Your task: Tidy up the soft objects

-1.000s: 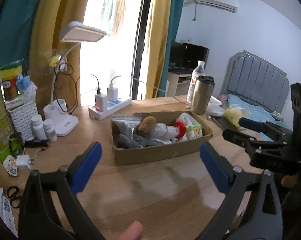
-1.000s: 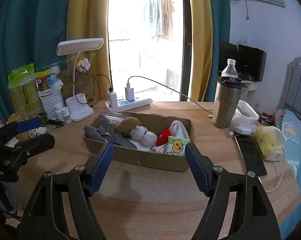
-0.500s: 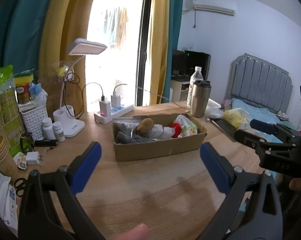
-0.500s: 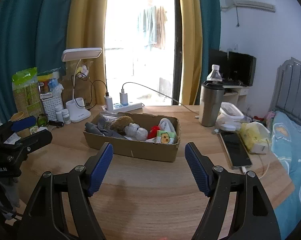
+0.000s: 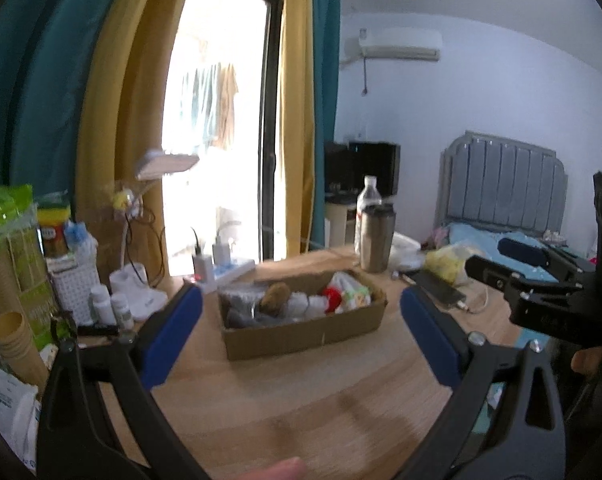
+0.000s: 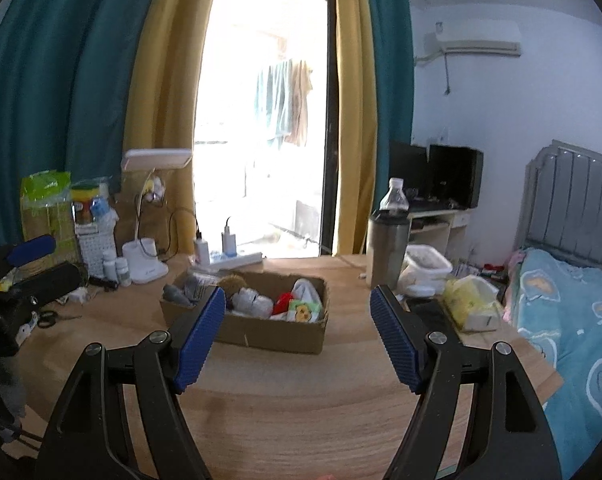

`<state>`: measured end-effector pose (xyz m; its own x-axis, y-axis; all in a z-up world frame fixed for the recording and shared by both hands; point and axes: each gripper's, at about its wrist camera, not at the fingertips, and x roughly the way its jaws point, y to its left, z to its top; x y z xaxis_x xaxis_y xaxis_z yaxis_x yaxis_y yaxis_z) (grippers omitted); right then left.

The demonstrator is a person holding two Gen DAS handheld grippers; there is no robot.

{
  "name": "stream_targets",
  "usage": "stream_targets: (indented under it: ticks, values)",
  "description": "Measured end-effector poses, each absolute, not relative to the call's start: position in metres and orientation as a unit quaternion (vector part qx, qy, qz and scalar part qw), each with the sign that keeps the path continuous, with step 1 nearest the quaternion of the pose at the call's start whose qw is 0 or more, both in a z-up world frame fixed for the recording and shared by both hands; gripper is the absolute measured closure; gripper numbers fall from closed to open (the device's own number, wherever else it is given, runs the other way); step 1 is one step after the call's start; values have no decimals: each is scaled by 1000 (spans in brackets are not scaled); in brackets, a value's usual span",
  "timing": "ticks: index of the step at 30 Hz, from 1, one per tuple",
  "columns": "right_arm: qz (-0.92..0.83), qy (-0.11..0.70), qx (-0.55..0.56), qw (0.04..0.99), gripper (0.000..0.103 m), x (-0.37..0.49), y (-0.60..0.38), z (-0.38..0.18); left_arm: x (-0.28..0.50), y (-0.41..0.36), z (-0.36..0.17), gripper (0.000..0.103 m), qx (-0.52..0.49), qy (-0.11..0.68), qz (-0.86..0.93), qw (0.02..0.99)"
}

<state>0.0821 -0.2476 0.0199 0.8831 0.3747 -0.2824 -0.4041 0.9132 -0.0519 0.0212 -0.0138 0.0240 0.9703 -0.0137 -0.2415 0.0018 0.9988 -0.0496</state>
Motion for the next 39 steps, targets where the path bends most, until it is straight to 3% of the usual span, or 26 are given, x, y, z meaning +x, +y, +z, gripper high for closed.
stream_targets:
  ticks: [14, 39]
  values:
    - [198, 115, -52, 972, 24, 70, -252, 31, 6, -7, 46, 3, -27, 79, 16, 996]
    - [213, 122, -64, 967, 24, 68, -242, 30, 3, -4, 41, 3, -35, 82, 23, 996]
